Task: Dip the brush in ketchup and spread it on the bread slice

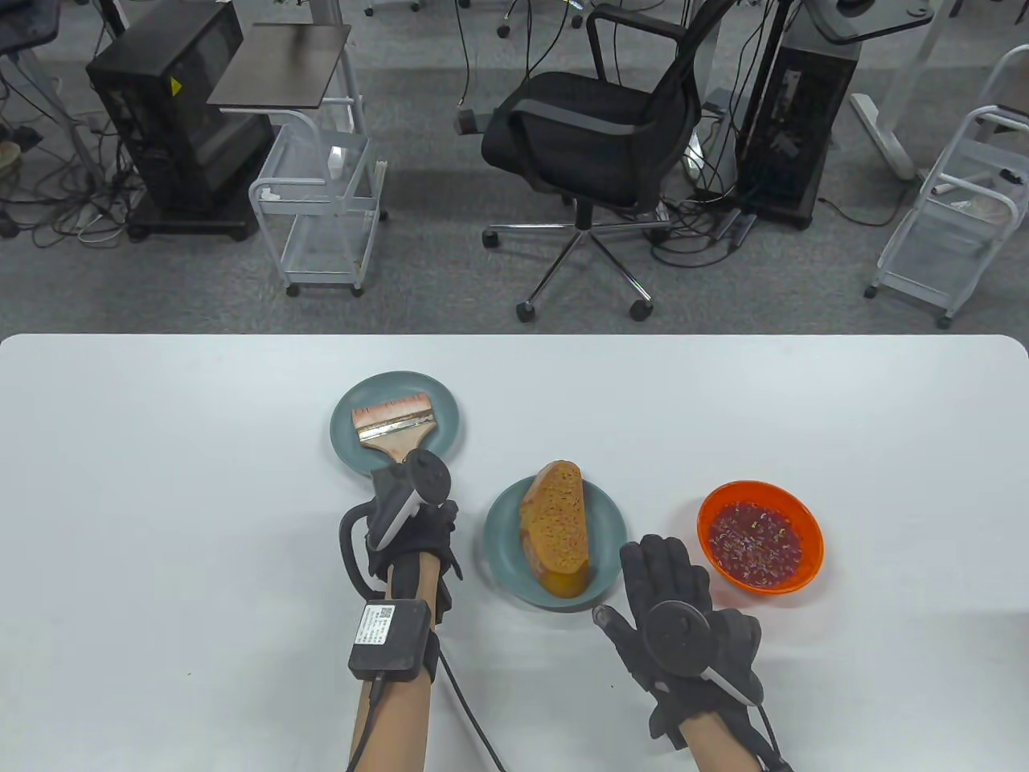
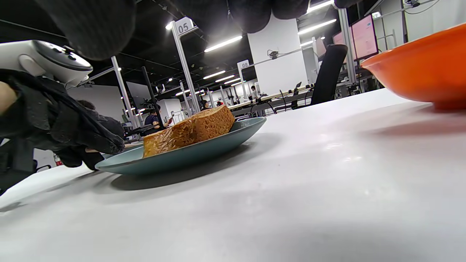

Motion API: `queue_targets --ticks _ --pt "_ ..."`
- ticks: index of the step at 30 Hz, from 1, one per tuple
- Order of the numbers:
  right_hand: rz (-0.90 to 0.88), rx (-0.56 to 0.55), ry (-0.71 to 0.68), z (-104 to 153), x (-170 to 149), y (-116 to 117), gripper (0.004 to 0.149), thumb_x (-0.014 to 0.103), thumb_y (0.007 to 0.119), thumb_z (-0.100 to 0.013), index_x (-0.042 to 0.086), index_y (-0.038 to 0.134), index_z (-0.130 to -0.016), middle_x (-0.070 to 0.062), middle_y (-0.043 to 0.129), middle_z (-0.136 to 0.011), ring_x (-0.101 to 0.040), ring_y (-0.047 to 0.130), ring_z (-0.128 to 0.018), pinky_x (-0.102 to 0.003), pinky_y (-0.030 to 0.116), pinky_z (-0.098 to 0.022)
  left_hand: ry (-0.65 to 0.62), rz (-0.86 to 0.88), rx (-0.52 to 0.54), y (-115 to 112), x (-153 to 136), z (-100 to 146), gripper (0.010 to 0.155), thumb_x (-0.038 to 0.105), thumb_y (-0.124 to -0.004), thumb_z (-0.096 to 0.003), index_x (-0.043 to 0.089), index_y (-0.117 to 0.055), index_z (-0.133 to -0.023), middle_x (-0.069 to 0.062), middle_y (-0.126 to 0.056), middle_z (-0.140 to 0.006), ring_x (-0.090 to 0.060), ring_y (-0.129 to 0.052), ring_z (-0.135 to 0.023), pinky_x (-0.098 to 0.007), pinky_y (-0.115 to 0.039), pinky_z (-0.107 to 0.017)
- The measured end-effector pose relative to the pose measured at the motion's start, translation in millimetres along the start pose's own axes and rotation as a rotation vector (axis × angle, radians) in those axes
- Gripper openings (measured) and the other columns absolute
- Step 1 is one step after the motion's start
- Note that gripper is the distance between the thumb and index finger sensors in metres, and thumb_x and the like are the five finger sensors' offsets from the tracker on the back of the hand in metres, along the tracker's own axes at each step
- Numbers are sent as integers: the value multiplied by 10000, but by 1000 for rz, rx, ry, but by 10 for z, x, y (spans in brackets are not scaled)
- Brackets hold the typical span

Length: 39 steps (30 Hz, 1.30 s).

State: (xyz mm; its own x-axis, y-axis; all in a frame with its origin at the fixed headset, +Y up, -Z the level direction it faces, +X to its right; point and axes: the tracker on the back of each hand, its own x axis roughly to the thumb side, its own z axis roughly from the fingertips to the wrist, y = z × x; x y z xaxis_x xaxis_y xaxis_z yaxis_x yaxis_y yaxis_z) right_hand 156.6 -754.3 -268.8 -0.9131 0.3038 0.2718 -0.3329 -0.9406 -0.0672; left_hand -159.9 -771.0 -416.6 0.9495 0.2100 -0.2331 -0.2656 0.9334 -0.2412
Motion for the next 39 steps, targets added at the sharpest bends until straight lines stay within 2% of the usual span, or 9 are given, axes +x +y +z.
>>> queue_targets --ticks 5,9,14,19,27,31,35,39 --pt "-15 5 16 -4 -66 -12 753 532 703 -524 138 414 -1097 -222 288 -1112 -482 275 -1030 -668 348 -672 8 -54 -3 9 -9 -30 690 311 -716 -646 105 -295 -1152 -249 -348 -1151 -391 -803 -877 -591 -608 -663" --pt "-48 12 43 -7 -131 -14 746 528 701 -527 134 421 -1096 -226 287 -1111 -487 271 -1027 -670 343 -670 -5 -38 38 56 -45 7 616 252 -702 -641 88 -388 -1144 -262 -362 -1145 -416 -808 -844 -597 -622 -643" --pt "-63 19 50 -4 -138 -16 736 520 694 -532 128 429 -1096 -230 286 -1109 -491 265 -1024 -668 342 -668 -70 -82 128 250 -116 125 543 193 -646 -642 72 -454 -1135 -270 -385 -1140 -413 -768 -827 -596 -615 -631" --pt "-74 41 51 5 -145 13 726 511 690 -536 123 436 -1094 -235 282 -1107 -495 257 -1019 -667 335 -666 -152 -77 246 503 -264 343 509 217 -648 -626 68 -570 -1106 -244 -489 -1122 -415 -791 -804 -594 -633 -617" --pt "-80 24 57 16 -155 -4 715 498 695 -535 124 444 -1090 -233 286 -1105 -493 262 -1016 -659 340 -667 -325 57 428 915 -539 878 485 240 -655 -617 78 -648 -1074 -237 -590 -1084 -402 -846 -768 -580 -672 -602" --pt "-102 -30 27 21 -94 -66 688 457 715 -537 135 451 -1084 -218 294 -1103 -479 276 -1019 -639 355 -676 -451 121 514 1054 -624 1176 476 243 -663 -612 84 -667 -1060 -237 -622 -1066 -391 -871 -744 -569 -695 -584" --pt "-115 -122 -64 19 65 -213 665 408 738 -536 146 457 -1079 -206 303 -1102 -468 294 -1021 -618 388 -686 -586 122 622 1014 -617 1512 462 241 -674 -606 93 -688 -1043 -228 -657 -1045 -371 -902 -712 -548 -730 -561" --pt "-98 -194 -198 -23 380 -379 664 361 770 -529 164 448 -1076 -190 303 -1104 -452 304 -1029 -602 410 -698 -705 128 658 802 -438 1815 457 244 -682 -604 98 -700 -1037 -223 -668 -1040 -376 -905 -710 -547 -733 -560"
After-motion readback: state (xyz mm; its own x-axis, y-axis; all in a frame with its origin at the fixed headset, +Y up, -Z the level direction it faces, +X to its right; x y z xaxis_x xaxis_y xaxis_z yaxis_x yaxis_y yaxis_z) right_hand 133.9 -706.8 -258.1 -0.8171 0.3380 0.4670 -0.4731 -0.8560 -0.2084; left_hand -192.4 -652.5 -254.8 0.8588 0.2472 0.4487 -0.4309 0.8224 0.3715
